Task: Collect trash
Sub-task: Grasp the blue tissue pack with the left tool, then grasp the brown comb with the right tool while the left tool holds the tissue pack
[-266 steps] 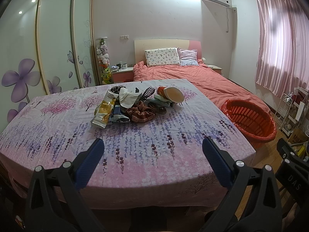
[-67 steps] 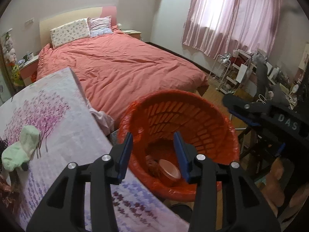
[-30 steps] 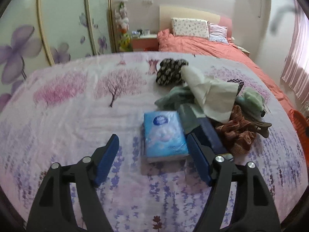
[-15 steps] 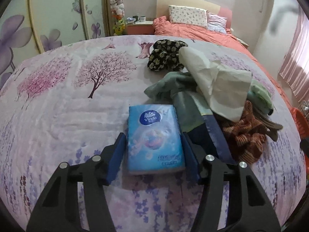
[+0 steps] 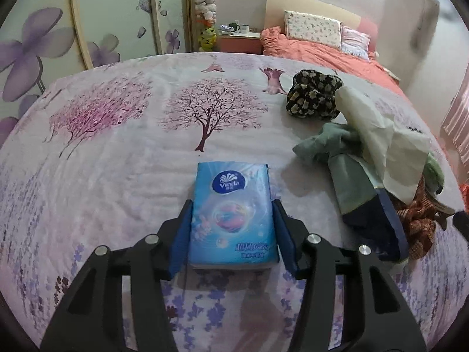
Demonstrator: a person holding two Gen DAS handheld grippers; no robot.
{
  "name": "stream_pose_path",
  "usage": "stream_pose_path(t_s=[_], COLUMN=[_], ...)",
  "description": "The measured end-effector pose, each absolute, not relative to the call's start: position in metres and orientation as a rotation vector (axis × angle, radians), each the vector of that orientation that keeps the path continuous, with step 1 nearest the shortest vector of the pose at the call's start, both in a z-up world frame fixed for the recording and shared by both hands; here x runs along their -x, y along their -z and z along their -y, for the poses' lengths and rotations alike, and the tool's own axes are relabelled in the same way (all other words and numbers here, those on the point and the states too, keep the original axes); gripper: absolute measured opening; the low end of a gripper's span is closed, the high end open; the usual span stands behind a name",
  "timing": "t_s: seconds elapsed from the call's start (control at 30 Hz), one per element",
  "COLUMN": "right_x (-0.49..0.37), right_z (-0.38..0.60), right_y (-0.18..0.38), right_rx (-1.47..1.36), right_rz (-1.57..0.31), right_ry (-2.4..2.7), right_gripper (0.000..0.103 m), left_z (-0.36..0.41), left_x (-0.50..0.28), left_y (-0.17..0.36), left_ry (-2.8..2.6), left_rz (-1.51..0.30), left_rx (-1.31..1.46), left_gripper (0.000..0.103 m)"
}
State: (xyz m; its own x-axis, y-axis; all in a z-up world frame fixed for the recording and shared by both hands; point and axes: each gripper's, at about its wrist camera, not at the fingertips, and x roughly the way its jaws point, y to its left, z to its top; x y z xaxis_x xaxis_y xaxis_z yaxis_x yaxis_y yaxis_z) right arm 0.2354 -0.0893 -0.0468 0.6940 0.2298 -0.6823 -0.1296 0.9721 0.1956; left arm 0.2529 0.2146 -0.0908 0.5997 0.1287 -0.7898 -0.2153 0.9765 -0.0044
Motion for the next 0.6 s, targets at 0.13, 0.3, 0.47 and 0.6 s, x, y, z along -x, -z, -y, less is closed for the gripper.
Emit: stream_pose_path(t_s=[0.13,0.3,0.47,0.6], right_x=[-0.242,-0.249,-0.266,-0.275], right_z=[0.08,0.065,0.06,0.059], right_y=[0.044,0.046,0.061,0.066], right_rx=[-0.156,-0.11,-0.067,-0.073], right_rz=[-0.777,-0.794,-0.857,-0.885], right_ry=[-0.229,-0.226,-0.2,-0.202], right_gripper=[0.041,0.041,0.041,0.041], left_z=[-0.214,-0.214,-0.214,-0.214], left_x=[-0.254,-0.254,-0.253,-0.254], left_y=[0.091,0.091,0.092,0.092], left_ry=[-0.198,-0.197,-0.196,-0.195], left_rz=[-0.908,-0.909,-0.909,-0.908], left_rx=[0.102,0.099,0.101,0.104], left_gripper=[0.053,0.054,0.054,0.054])
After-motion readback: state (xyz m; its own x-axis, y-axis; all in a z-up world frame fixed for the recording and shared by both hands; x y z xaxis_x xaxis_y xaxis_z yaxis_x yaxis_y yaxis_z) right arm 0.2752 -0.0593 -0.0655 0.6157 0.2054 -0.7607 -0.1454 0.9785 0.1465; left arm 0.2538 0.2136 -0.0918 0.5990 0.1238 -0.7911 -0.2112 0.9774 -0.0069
